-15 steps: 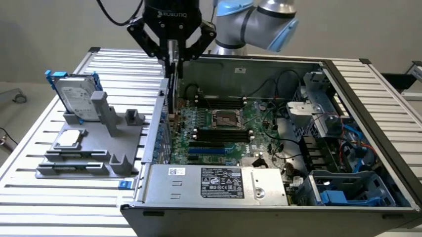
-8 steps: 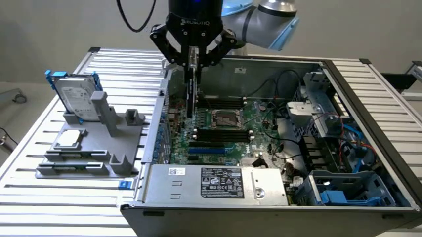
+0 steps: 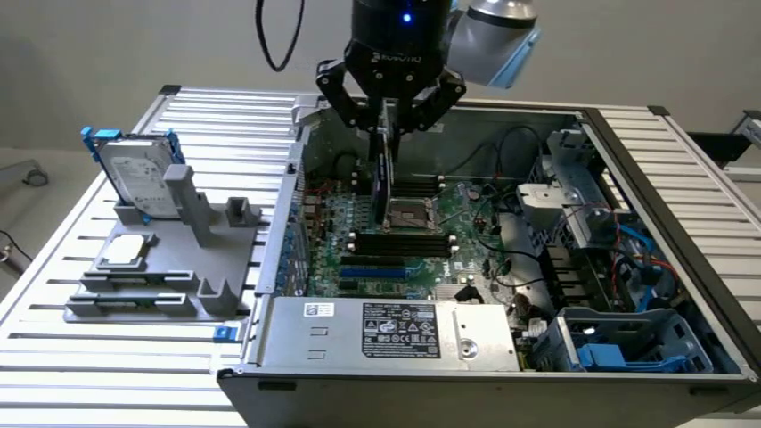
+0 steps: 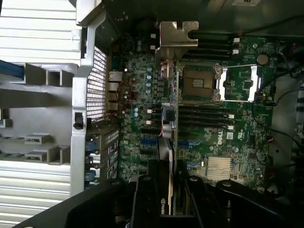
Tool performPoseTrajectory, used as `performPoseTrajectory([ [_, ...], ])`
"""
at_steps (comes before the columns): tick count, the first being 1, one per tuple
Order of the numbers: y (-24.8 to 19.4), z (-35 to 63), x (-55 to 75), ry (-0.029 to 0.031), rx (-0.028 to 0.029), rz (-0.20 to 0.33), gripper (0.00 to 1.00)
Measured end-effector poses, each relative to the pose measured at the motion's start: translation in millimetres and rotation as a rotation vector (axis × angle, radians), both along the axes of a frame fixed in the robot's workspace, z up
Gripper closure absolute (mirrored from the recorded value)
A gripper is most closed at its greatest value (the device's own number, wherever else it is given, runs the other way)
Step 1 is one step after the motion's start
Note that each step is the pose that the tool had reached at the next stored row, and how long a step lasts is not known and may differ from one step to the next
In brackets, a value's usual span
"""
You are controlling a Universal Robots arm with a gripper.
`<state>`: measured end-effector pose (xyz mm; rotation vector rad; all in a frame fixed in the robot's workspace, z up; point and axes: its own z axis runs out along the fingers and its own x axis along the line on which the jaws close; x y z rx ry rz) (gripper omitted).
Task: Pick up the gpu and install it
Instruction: 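Pick up the gpu and move the gpu toward the slot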
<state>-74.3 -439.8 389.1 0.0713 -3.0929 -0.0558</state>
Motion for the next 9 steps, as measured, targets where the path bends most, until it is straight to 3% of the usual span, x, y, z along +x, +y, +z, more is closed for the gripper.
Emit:
performPoseTrajectory([
  [9, 1.2, -16.4, 36.5, 0.0, 0.0, -0.01, 0.73],
])
